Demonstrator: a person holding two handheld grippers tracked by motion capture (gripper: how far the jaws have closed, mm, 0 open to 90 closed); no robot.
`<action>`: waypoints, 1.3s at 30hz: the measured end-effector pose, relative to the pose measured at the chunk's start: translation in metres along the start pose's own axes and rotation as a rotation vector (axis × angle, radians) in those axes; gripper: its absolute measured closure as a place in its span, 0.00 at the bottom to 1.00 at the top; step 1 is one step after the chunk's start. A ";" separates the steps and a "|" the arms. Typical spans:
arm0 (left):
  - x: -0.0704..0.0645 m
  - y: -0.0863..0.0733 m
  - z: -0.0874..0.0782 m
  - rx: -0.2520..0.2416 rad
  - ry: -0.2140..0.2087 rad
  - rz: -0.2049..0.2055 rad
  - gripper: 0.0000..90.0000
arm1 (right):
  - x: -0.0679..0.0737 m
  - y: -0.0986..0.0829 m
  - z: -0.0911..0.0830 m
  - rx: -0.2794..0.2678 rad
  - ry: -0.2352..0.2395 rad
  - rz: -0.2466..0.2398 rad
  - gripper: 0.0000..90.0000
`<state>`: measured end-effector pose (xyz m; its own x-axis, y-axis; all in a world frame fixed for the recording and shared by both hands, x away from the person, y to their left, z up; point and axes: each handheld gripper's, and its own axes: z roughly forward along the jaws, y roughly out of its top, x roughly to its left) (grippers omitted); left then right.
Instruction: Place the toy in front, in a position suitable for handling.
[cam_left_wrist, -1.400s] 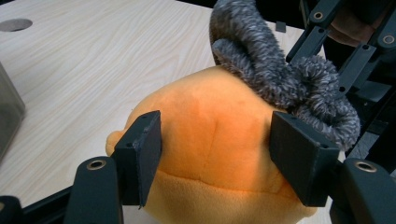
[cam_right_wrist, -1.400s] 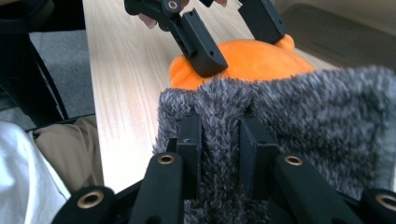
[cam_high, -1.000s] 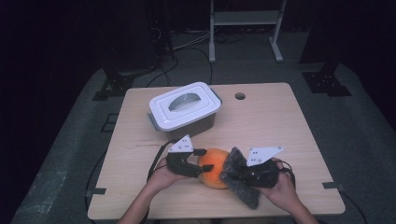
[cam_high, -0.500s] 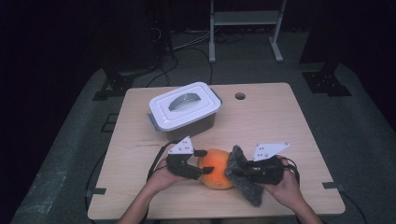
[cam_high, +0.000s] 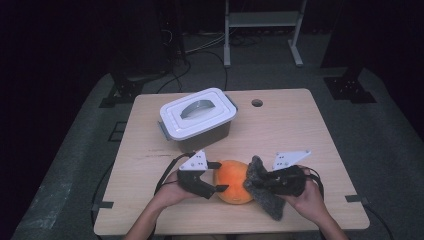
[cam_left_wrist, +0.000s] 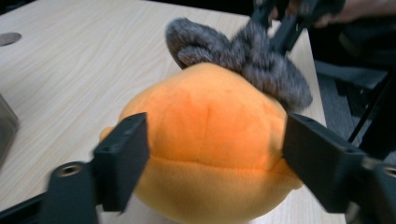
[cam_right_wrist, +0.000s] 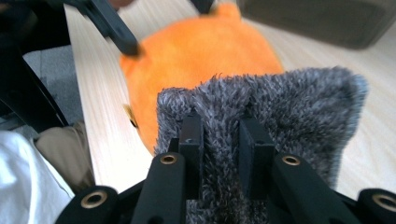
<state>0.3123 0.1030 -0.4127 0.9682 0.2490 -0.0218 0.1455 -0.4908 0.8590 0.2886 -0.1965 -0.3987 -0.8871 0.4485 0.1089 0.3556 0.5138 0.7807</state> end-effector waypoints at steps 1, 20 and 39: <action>0.000 0.000 0.002 -0.007 -0.004 0.001 0.34 | 0.002 0.004 -0.002 -0.013 0.003 -0.006 0.81; -0.008 0.007 0.005 -0.028 0.022 0.054 0.27 | 0.001 0.025 0.013 0.015 0.086 -0.014 0.82; -0.019 0.005 0.007 0.004 -0.011 0.182 0.35 | -0.015 0.033 0.008 0.044 0.091 0.024 0.83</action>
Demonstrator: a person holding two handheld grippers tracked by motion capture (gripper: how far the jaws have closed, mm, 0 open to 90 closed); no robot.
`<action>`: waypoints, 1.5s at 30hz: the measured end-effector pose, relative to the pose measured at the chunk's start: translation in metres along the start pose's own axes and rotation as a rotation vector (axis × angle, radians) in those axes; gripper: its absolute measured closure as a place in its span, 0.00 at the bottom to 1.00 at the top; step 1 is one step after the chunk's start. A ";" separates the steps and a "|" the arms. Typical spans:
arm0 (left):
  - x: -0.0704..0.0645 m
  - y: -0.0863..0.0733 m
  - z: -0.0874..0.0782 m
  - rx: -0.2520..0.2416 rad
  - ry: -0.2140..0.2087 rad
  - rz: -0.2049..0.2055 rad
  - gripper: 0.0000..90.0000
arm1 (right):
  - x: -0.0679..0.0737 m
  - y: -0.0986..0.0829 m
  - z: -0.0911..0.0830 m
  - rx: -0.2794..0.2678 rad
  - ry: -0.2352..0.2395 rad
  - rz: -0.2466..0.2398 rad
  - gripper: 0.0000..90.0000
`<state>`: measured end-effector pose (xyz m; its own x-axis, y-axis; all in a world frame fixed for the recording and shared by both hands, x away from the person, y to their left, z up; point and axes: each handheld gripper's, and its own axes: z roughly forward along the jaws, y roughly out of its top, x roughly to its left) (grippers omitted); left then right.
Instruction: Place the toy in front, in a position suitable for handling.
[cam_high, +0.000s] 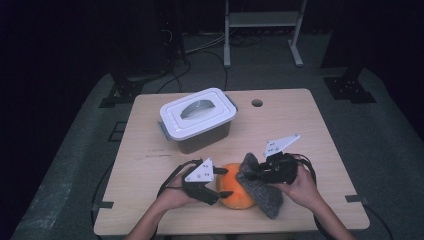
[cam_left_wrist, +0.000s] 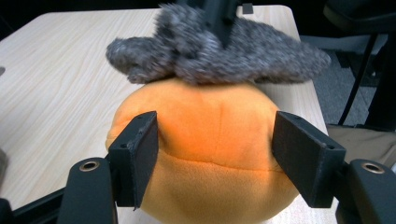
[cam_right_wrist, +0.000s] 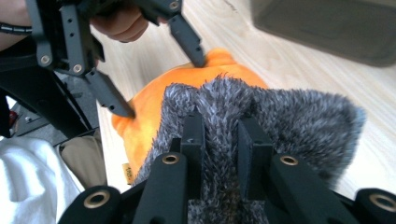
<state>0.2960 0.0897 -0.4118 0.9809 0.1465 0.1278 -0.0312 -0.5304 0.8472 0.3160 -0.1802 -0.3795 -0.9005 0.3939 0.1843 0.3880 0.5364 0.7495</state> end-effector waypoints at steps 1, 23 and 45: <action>-0.001 0.001 0.000 0.002 -0.001 0.013 0.36 | -0.001 0.001 -0.002 -0.003 -0.004 0.001 0.83; -0.006 -0.001 0.000 0.013 -0.040 0.067 0.35 | -0.023 0.010 0.007 0.035 0.030 0.063 0.83; 0.007 -0.015 -0.005 0.007 -0.050 -0.011 0.34 | -0.039 -0.028 0.001 0.016 0.036 0.162 0.83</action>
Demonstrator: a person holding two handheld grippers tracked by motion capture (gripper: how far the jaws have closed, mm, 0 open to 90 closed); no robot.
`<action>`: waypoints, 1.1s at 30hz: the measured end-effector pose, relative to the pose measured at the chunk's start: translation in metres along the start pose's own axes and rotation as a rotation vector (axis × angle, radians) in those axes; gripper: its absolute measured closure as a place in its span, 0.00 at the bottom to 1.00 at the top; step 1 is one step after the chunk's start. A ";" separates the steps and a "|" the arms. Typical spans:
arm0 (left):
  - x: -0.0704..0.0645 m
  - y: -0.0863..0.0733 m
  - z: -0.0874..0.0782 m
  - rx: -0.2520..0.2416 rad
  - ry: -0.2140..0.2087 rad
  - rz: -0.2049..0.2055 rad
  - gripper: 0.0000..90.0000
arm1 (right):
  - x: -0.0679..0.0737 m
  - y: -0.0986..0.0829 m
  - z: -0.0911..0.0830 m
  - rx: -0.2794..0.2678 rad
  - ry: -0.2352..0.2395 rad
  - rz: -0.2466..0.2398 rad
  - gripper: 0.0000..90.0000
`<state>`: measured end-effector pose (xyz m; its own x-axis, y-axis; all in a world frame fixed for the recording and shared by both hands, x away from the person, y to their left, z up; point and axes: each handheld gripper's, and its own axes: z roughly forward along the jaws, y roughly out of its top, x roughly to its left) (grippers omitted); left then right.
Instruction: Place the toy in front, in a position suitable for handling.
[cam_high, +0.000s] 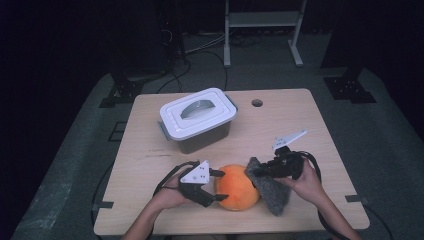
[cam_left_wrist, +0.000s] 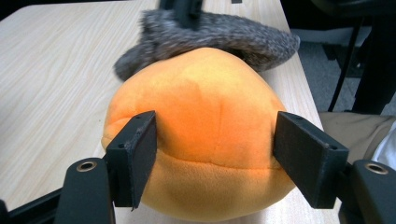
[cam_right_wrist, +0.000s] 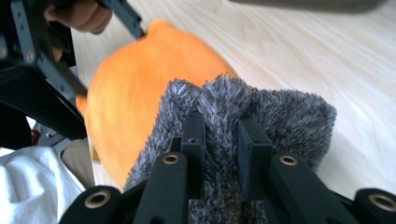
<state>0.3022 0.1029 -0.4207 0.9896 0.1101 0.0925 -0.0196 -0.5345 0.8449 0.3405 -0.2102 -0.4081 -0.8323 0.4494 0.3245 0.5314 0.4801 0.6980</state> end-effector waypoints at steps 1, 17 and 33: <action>0.001 0.000 0.000 -0.002 0.001 -0.009 0.34 | 0.000 -0.004 -0.002 -0.002 -0.004 0.007 0.83; 0.017 -0.005 -0.001 -0.032 0.026 -0.155 0.33 | 0.016 -0.026 -0.007 -0.032 -0.029 -0.029 0.83; 0.017 0.001 0.002 -0.034 0.031 -0.175 0.32 | 0.038 -0.011 -0.011 -0.069 -0.032 -0.101 0.83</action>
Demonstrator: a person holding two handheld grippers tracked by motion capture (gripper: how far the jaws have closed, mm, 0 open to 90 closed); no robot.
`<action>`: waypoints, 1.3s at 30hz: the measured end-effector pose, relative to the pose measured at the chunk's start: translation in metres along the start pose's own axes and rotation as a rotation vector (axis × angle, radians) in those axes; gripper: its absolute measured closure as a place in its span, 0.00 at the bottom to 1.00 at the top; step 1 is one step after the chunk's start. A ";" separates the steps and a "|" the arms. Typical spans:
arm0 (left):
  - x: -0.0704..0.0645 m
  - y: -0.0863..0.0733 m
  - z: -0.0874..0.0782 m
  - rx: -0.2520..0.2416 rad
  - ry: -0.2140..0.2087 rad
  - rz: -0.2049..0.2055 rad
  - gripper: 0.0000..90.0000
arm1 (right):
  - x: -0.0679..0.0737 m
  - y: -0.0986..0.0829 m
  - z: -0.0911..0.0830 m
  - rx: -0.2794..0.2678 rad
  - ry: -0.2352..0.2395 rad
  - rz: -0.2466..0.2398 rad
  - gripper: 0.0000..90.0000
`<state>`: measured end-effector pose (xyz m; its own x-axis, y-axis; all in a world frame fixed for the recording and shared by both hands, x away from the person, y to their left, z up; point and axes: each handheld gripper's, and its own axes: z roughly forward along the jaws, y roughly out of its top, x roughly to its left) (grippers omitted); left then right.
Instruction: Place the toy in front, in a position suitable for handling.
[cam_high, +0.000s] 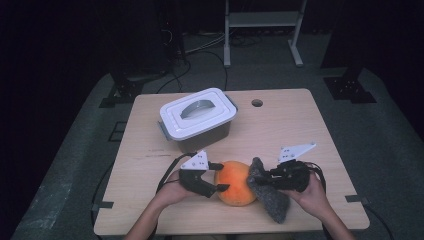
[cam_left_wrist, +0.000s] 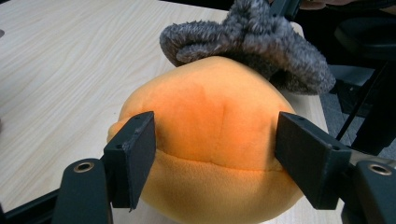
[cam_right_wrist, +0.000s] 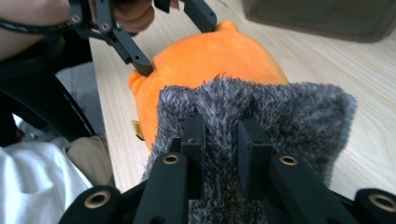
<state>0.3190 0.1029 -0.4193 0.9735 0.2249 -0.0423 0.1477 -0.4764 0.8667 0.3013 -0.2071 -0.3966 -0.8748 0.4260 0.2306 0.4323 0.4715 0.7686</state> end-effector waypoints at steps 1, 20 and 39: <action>0.000 0.000 -0.001 0.000 -0.004 -0.001 0.32 | -0.001 -0.001 0.003 0.009 -0.001 -0.002 0.83; 0.005 0.004 0.000 -0.040 0.009 -0.073 0.47 | 0.045 0.024 0.017 0.011 -0.031 -0.177 0.83; 0.000 0.002 0.002 -0.017 -0.066 -0.021 0.34 | 0.022 0.036 0.013 -0.003 -0.028 -0.110 0.83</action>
<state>0.3197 0.1000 -0.4182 0.9797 0.1777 -0.0932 0.1661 -0.4578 0.8734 0.3000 -0.1712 -0.3715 -0.9105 0.3932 0.1281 0.3332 0.5140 0.7904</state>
